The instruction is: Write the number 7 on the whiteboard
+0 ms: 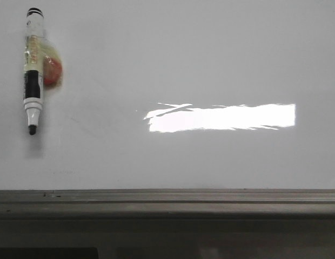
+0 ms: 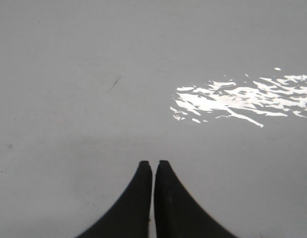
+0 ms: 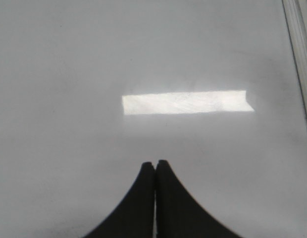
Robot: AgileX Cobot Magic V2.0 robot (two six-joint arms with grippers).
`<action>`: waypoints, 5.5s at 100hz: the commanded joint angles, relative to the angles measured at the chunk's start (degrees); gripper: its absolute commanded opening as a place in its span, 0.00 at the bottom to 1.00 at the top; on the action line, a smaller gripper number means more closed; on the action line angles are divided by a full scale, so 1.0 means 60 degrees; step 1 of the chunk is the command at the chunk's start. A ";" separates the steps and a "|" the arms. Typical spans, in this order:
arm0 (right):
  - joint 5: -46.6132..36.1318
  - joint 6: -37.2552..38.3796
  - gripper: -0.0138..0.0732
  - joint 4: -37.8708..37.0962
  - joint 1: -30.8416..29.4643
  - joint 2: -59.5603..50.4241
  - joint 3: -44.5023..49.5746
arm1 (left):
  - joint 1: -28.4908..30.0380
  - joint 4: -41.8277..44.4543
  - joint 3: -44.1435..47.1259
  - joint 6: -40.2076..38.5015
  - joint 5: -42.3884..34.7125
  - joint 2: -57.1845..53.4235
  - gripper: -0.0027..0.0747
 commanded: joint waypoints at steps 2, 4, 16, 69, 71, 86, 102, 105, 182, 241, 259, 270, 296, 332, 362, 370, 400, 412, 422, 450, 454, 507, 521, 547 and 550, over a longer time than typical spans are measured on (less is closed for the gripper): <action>-0.0837 -0.0091 0.08 -0.0115 -0.0061 -0.0176 0.0327 | -0.0019 -0.0076 0.0218 -0.0032 -0.0872 -0.0275 0.01; -0.0837 -0.0091 0.08 -0.0115 -0.0061 -0.0176 0.0327 | -0.0019 -0.0076 0.0200 -0.0032 -0.0890 -0.0275 0.01; -0.0905 -0.0091 0.08 -0.0115 -0.0061 -0.0176 0.0327 | -0.0019 -0.0076 0.0201 -0.0032 -0.1235 -0.0275 0.01; 0.0382 -0.0091 0.08 0.1133 -0.0061 0.1316 -0.0901 | -0.0019 -0.0471 -0.1403 -0.0010 -0.0693 0.2006 0.01; 0.0451 -0.0091 0.08 0.1133 -0.0061 0.1456 -0.1012 | -0.0019 -0.0471 -0.1512 -0.0010 -0.0693 0.2135 0.01; 0.0759 -0.0091 0.08 0.1133 -0.0061 0.2404 -0.1810 | -0.0019 -0.0471 -0.2120 -0.0010 -0.0715 0.2836 0.01; 0.0150 -0.0091 0.08 0.1133 -0.0061 0.2909 -0.2030 | -0.0019 -0.0471 -0.2310 -0.0010 -0.0807 0.3292 0.05; 0.0098 -0.0091 0.08 0.1133 -0.0061 0.2927 -0.2030 | -0.0019 -0.0471 -0.2310 -0.0010 -0.0831 0.3374 0.09; 0.0239 -0.0091 0.08 0.1133 -0.0061 0.2932 -0.2030 | -0.5701 -0.1254 -0.2719 -0.0010 -0.3642 0.6248 0.53; 0.0239 -0.0091 0.08 0.1133 -0.0061 0.2932 -0.2030 | -0.7832 -0.3712 -0.2719 -0.0010 -0.5990 0.9412 0.47; 0.0528 -0.0091 0.08 0.1133 0.0169 0.2932 -0.2030 | -0.7814 -0.4153 -0.2719 0.0016 -0.5657 0.9427 0.09; 0.1218 -0.0091 0.08 0.1133 0.0971 0.3148 -0.2306 | -0.7814 -0.3974 -0.2719 0.0016 -0.5457 0.9427 0.01; 0.2621 -0.0340 0.09 0.1148 0.3737 0.4759 -0.3981 | -0.7847 -0.0785 -0.3127 0.0016 -0.5052 0.9168 0.01; 0.1404 -0.0357 0.49 0.1161 0.8526 0.7717 -0.6248 | -0.9021 0.3091 -0.3283 -0.0003 -0.5675 0.9066 0.01; 0.0789 -0.0319 0.49 0.1660 0.9183 0.9009 -0.7030 | -0.9914 0.3195 -0.3283 -0.0003 -0.5856 0.9066 0.01; 0.0745 -0.0319 0.49 0.1861 0.9183 0.9102 -0.7030 | -0.9936 0.3195 -0.3265 -0.0003 -0.5787 0.9087 0.01; 0.0782 -0.0319 0.18 0.1951 0.9183 0.9114 -0.7030 | -0.9940 0.3195 -0.3150 -0.0003 -0.5817 0.9087 0.01; 0.0797 -0.0319 0.07 0.1965 0.9183 0.9114 -0.7030 | -0.9940 0.3195 -0.3150 -0.0003 -0.5817 0.9087 0.01; 0.0797 -0.0319 0.07 0.1965 0.9183 0.9114 -0.7030 | -0.9940 0.3112 -0.3150 -0.0003 -0.5817 0.9087 0.01; 0.0798 -0.0319 0.07 0.1965 0.9183 0.9130 -0.7030 | -0.9871 0.2806 -0.3150 -0.0003 -0.5832 0.9061 0.38; 0.0798 -0.0319 0.07 0.1965 0.9183 0.9130 -0.7030 | -0.9776 0.2558 -0.3150 -0.0003 -0.5832 0.8963 0.46; 0.1728 0.0106 0.08 0.2030 0.8178 1.0978 -0.9376 | -0.6287 0.1758 -0.3133 0.0186 -0.4602 0.6174 0.54; 0.1899 0.0086 0.07 0.1821 0.7561 1.1468 -1.0281 | -0.6213 0.1758 -0.3133 0.0186 -0.4602 0.6068 0.54; 0.2290 0.0067 0.08 0.1611 0.7174 1.1860 -1.0654 | -0.6213 0.1591 -0.3133 0.0186 -0.4602 0.6068 0.54; 0.2356 0.0067 0.08 0.1611 0.7138 1.1902 -1.0636 | -0.6213 0.1591 -0.3133 0.0186 -0.4602 0.6068 0.54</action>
